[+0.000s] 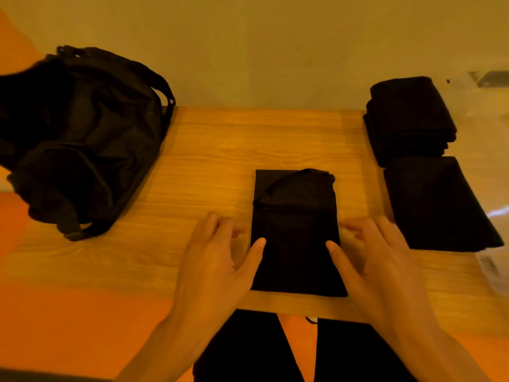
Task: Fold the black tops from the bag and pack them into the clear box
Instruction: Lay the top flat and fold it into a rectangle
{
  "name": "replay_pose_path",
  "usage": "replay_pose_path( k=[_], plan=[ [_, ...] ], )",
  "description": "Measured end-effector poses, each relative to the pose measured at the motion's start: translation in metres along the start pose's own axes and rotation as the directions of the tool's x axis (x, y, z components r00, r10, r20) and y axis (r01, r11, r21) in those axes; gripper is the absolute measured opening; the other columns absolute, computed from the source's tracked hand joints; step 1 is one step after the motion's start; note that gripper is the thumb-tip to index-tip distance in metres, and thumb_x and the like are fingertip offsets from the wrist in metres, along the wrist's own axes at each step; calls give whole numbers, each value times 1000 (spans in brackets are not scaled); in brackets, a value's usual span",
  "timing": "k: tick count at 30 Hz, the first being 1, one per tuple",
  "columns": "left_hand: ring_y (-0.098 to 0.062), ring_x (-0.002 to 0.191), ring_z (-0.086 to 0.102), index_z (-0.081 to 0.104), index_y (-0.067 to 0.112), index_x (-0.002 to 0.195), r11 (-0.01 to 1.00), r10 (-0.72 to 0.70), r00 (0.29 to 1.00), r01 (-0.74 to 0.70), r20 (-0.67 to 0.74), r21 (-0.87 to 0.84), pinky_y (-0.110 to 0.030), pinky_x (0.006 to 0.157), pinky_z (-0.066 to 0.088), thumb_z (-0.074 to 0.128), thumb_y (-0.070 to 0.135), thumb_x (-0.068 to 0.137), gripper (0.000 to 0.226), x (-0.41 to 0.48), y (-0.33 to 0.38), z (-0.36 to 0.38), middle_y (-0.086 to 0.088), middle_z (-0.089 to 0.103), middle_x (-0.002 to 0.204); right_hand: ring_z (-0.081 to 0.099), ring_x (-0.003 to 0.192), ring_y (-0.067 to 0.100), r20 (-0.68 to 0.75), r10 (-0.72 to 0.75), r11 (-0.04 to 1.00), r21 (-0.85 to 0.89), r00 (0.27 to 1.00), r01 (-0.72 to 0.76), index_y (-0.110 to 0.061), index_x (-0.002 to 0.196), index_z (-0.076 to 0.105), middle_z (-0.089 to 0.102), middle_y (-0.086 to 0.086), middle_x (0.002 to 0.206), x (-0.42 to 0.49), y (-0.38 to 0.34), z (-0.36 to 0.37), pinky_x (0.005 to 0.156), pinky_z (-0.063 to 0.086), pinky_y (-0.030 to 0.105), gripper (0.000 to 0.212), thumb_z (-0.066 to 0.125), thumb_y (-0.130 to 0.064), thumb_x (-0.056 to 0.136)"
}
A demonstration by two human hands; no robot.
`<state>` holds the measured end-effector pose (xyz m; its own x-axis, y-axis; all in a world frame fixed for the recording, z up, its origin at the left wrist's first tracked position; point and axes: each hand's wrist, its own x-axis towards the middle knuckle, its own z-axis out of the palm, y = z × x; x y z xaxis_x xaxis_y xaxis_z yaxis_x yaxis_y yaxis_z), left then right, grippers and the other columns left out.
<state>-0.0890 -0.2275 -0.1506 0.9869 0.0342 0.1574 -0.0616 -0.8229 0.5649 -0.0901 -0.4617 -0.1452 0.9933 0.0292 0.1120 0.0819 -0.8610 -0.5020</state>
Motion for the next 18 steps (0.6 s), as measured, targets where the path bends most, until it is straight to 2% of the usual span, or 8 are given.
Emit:
replay_pose_path(
  k=[2,5,8,11,14,18],
  plan=[
    [-4,78,58,65,29,86,988,-126,989,132,83,-81,-27,64,49,58,61,88,33,-13,4,-2,16,58,86,54,86,5,104,177,984,12,979,-179,-29,99,62,57,-12,96,-15,-4,-1,71,44,19,33,52,-59,87],
    [-2,72,59,63,32,86,966,-227,956,245,187,-79,-16,59,42,68,51,88,20,-21,11,-2,14,62,77,56,81,4,227,307,948,18,924,-319,-31,96,62,59,-13,88,-20,-4,0,68,49,20,26,57,-56,91],
    [-3,68,57,59,34,82,954,-251,951,274,182,-118,-13,55,37,73,42,89,17,-24,16,2,12,62,75,59,78,5,210,316,939,68,925,-336,-29,94,63,61,-11,83,-24,-9,-1,70,54,25,19,62,-48,93],
    [-6,73,56,58,31,76,952,-251,955,274,160,-140,-14,59,36,74,33,90,22,-27,18,4,11,58,82,60,76,7,180,304,933,142,936,-330,-27,91,64,63,-8,80,-28,-11,-1,69,54,28,14,63,-41,95],
    [-8,77,56,60,28,73,939,-271,953,293,135,-181,-18,62,38,75,28,90,23,-34,18,2,7,56,86,62,73,9,168,307,898,275,937,-344,-27,88,65,65,-5,77,-33,-12,-4,62,47,22,12,63,-35,97],
    [-9,74,57,60,27,69,933,-268,957,287,115,-217,-18,61,37,78,25,87,26,-44,13,1,5,58,80,61,74,4,151,275,893,327,949,-311,-27,83,67,64,-8,77,-42,-12,-5,59,42,14,12,66,-30,95]
  ],
)
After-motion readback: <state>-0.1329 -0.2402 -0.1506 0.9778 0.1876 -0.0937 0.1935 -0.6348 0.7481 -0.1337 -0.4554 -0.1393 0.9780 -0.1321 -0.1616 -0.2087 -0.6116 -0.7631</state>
